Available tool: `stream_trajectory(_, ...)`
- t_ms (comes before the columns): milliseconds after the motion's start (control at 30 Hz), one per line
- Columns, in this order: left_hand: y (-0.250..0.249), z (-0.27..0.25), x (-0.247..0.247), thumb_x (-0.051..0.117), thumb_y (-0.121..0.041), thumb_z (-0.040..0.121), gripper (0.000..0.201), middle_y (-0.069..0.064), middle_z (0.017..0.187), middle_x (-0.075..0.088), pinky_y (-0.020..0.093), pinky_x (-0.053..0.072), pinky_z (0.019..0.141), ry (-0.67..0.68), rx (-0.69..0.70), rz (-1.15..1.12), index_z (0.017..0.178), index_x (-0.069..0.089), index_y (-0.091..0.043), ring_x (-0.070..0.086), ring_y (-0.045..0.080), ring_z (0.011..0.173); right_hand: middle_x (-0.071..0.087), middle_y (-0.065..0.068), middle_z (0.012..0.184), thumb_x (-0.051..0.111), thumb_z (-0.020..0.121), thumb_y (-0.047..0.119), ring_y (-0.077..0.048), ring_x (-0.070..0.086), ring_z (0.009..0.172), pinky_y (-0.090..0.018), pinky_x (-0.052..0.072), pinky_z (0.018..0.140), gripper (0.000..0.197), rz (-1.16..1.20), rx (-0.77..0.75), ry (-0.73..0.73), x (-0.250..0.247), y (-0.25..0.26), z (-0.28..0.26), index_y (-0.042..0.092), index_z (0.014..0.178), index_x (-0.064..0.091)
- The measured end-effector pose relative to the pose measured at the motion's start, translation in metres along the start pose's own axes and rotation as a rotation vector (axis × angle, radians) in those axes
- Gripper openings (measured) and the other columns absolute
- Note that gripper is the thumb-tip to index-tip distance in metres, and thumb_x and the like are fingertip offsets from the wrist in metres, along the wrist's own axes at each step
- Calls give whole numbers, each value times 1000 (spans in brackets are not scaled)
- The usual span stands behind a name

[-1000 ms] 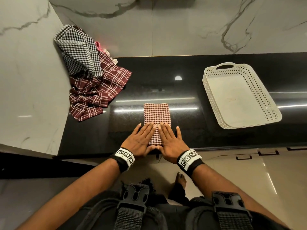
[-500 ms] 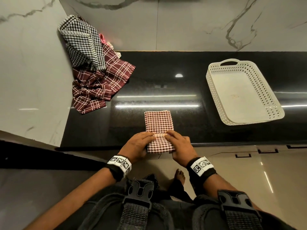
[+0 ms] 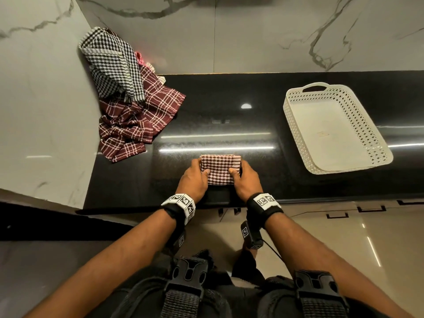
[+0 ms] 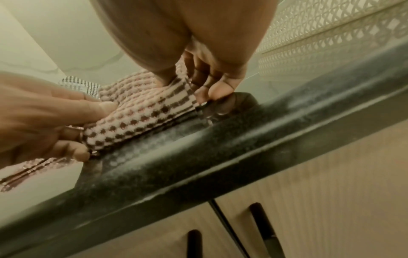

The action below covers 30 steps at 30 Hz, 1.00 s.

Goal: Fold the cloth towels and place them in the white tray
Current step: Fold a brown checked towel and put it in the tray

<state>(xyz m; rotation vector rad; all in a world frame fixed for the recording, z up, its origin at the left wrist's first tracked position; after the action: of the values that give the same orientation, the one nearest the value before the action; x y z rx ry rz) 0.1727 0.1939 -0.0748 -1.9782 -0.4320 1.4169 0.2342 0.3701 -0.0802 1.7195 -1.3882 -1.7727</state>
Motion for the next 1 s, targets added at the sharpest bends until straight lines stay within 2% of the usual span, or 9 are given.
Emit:
stream_trajectory(100, -6, 4, 2, 49, -28, 101, 51, 21, 126, 61, 45, 49, 95, -18, -32, 27, 146, 29, -15, 61, 38, 112, 65, -11, 122, 53, 99, 35, -31, 62, 111, -38, 49, 94, 36, -113, 17, 2, 4, 0, 9, 14, 128, 54)
stream_trajectory(367, -11, 11, 1, 49, -21, 99, 54, 18, 137, 49, 47, 47, 92, -59, -18, 108, 147, 25, -11, 59, 38, 112, 65, -19, 113, 36, 104, 40, -40, 62, 100, -43, 48, 81, 38, -361, 14, 26, 7, 6, 14, 10, 126, 46)
stream_trajectory(433, -12, 9, -3, 51, -22, 94, 56, 16, 135, 45, 47, 48, 87, -118, 26, 194, 144, 28, -9, 57, 37, 108, 60, -16, 121, 41, 102, 39, -36, 58, 107, -46, 47, 88, 40, -382, -26, -63, 4, 9, 9, 11, 130, 44)
stream_trajectory(533, -17, 7, -2, 55, -22, 89, 59, 15, 139, 47, 49, 45, 96, -213, 342, 464, 144, 39, -8, 51, 34, 117, 39, -13, 150, 42, 99, 34, -32, 34, 140, -57, 29, 113, 55, -602, -259, -63, 7, 23, 2, 10, 148, 32)
stream_trajectory(600, -19, 10, 5, 50, -23, 92, 62, 11, 155, 38, 49, 32, 113, -130, 530, 577, 151, 35, -12, 39, 32, 138, 12, -9, 165, 34, 100, 29, -26, 4, 153, -58, 3, 121, 63, -665, -369, 136, 19, 29, 0, 11, 157, 13)
stream_trajectory(667, -14, 17, 11, 38, -28, 97, 63, 6, 164, 22, 46, 16, 123, 13, 555, 657, 157, 22, -15, 20, 25, 150, -5, -6, 167, 26, 102, 32, -22, -12, 152, -57, -10, 119, 65, -730, -372, 276, 27, 23, 4, 13, 158, -1)
stream_trajectory(800, 7, 24, 10, 19, -42, 102, 63, 4, 167, 10, 42, 7, 125, 149, 470, 741, 159, 10, -16, 6, 18, 153, -19, -3, 164, 13, 101, 56, -17, -22, 149, -57, -13, 119, 73, -835, -320, 391, 24, 6, 11, 15, 157, -10)
stream_trajectory(933, 3, 20, 8, 22, -44, 104, 64, 5, 167, 5, 45, 10, 124, 220, 437, 725, 159, 8, -15, 7, 21, 153, -25, -5, 162, 10, 93, 74, -23, -26, 148, -57, -19, 116, 90, -788, -179, 366, 15, 2, 10, 14, 156, -13)
stream_trajectory(1000, 0, 13, 7, 24, -46, 103, 66, 9, 165, 12, 46, 18, 121, 215, 408, 693, 158, 13, -11, 17, 26, 150, -22, -8, 163, 20, 93, 74, -29, -20, 150, -58, -14, 115, 95, -719, -35, 298, 9, 3, 5, 10, 156, -13)
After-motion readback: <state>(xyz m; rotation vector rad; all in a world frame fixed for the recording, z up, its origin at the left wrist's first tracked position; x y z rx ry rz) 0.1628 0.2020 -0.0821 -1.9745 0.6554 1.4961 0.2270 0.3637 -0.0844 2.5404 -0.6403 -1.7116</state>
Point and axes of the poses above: each hand's wrist, its own z-axis towards the middle knuckle, its own x-axis out of the palm, y = z × x, the point moved 2 cm from there along z, towards the middle knuckle
